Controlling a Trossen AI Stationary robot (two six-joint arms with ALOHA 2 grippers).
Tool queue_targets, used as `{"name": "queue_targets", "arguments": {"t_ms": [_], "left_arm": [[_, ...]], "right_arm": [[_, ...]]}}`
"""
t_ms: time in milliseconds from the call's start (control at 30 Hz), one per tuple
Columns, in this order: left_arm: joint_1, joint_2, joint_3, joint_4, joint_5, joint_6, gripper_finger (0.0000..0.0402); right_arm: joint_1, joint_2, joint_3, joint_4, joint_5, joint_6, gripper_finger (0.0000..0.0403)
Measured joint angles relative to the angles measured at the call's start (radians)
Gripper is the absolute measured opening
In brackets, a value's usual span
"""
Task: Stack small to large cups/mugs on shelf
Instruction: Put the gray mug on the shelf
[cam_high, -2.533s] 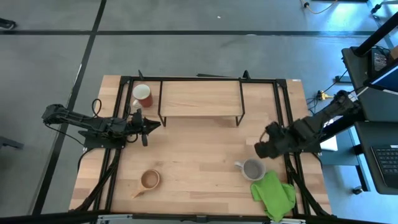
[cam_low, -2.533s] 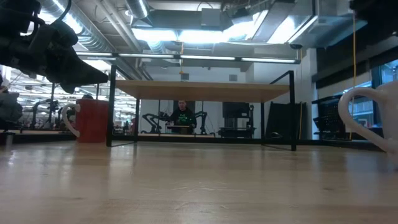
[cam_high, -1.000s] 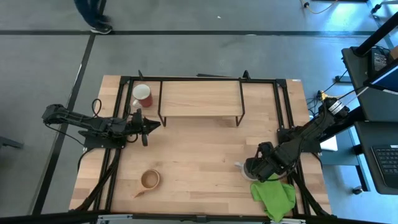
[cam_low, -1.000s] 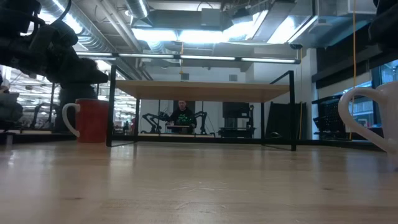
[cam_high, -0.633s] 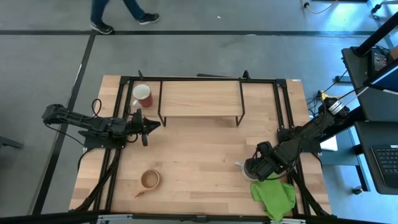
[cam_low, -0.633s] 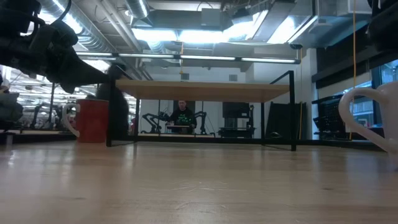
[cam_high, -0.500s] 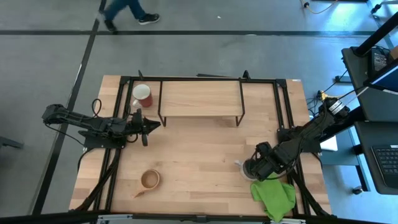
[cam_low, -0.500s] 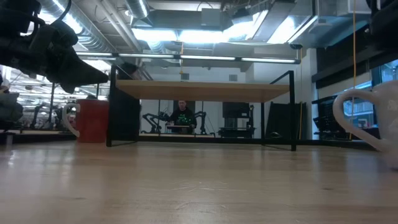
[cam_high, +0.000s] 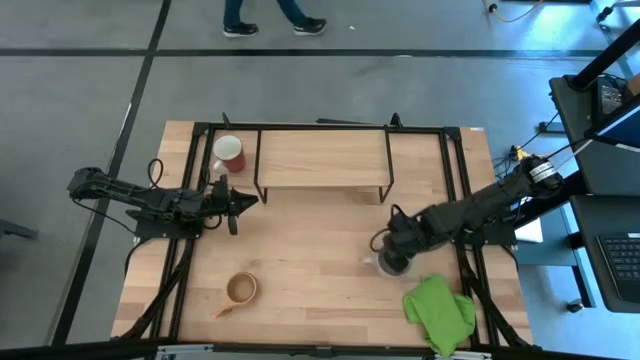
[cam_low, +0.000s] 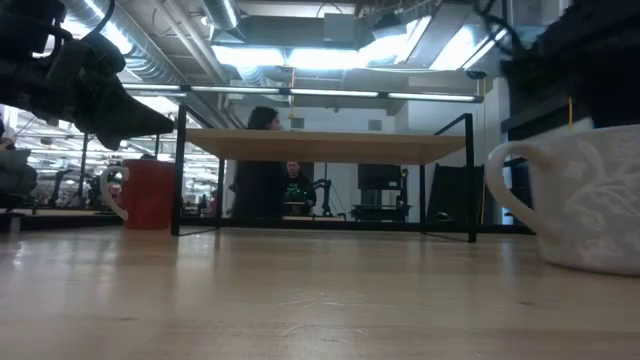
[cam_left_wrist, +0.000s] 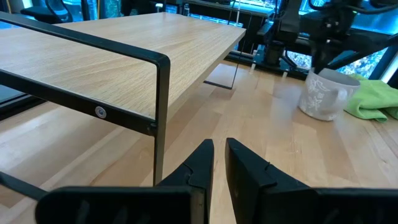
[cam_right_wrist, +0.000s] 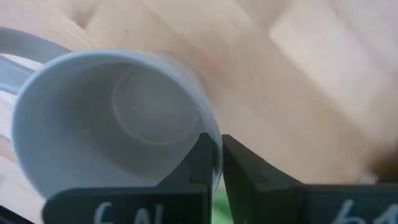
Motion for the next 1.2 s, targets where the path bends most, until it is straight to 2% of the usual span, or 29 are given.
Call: {"name": "queue_targets", "arguments": {"t_ms": [233, 400, 667, 900, 1200], "left_arm": [[0.000, 0.000, 0.000, 0.000, 0.000, 0.000, 0.0035], [0.000, 0.000, 0.000, 0.000, 0.000, 0.000, 0.0035], [0.000, 0.000, 0.000, 0.000, 0.000, 0.000, 0.0035], [0.000, 0.000, 0.000, 0.000, 0.000, 0.000, 0.0035], [0.000, 0.000, 0.000, 0.000, 0.000, 0.000, 0.0035]], "right_arm": [[-0.175, 0.003, -0.002, 0.122, -0.006, -0.444, 0.0025], [-0.284, 0.007, -0.004, 0.180, -0.038, -0.704, 0.0025], [-0.365, 0.048, 0.003, 0.215, -0.138, -1.054, 0.0025], [-0.372, 0.111, 0.072, 0.230, -0.158, -1.235, 0.0025], [-0.372, 0.204, 0.171, 0.231, -0.157, -1.365, 0.0025]]}}
